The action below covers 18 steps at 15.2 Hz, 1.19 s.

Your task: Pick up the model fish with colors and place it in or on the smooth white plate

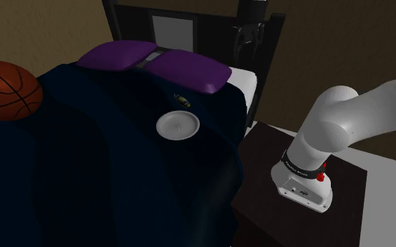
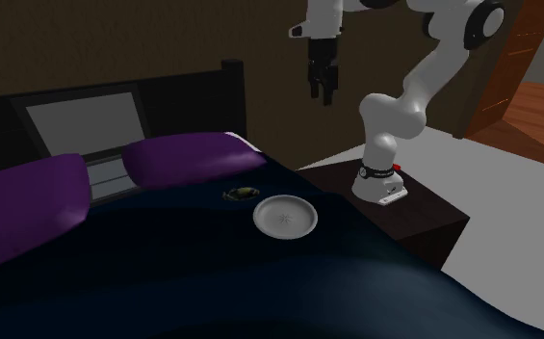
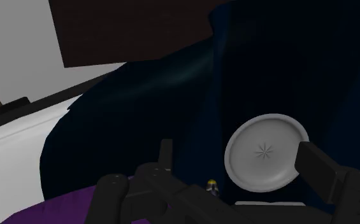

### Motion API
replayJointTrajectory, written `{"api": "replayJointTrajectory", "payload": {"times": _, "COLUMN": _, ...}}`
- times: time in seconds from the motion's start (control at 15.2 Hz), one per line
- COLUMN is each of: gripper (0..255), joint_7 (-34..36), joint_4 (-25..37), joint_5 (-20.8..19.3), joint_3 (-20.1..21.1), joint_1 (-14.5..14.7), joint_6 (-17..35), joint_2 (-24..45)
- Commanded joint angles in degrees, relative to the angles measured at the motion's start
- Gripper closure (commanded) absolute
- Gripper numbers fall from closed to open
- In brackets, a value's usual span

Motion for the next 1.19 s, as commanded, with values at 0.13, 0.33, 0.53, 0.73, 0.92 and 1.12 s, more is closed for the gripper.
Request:
{"api": "replayJointTrajectory", "payload": {"times": 0.13, "gripper": 0, "joint_7": 0.1, "joint_4": -1.3, "joint_5": 0.3, "joint_3": 0.3, "joint_1": 0.0, "joint_6": 4.3, "joint_2": 2.7}}
{"api": "replayJointTrajectory", "payload": {"times": 0.33, "gripper": 0, "joint_7": 0.2, "joint_4": -2.5, "joint_5": 0.7, "joint_3": 0.7, "joint_1": 0.0, "joint_6": 10.8, "joint_2": 7.2}}
{"api": "replayJointTrajectory", "payload": {"times": 0.53, "gripper": 0, "joint_7": 0.3, "joint_4": -3.0, "joint_5": 1.1, "joint_3": 1.1, "joint_1": 0.0, "joint_6": 17.1, "joint_2": 12.4}}
{"api": "replayJointTrajectory", "payload": {"times": 0.73, "gripper": 0, "joint_7": 0.3, "joint_4": -2.7, "joint_5": 1.4, "joint_3": 1.5, "joint_1": 0.0, "joint_6": 23.2, "joint_2": 18.2}}
{"api": "replayJointTrajectory", "payload": {"times": 0.92, "gripper": 0, "joint_7": 0.4, "joint_4": -1.5, "joint_5": 1.7, "joint_3": 1.9, "joint_1": -0.1, "joint_6": 28.8, "joint_2": 24.3}}
{"api": "replayJointTrajectory", "payload": {"times": 1.12, "gripper": 0, "joint_7": 0.6, "joint_4": 0.3, "joint_5": 1.9, "joint_3": 2.1, "joint_1": 0.0, "joint_6": 34.0, "joint_2": 30.8}}
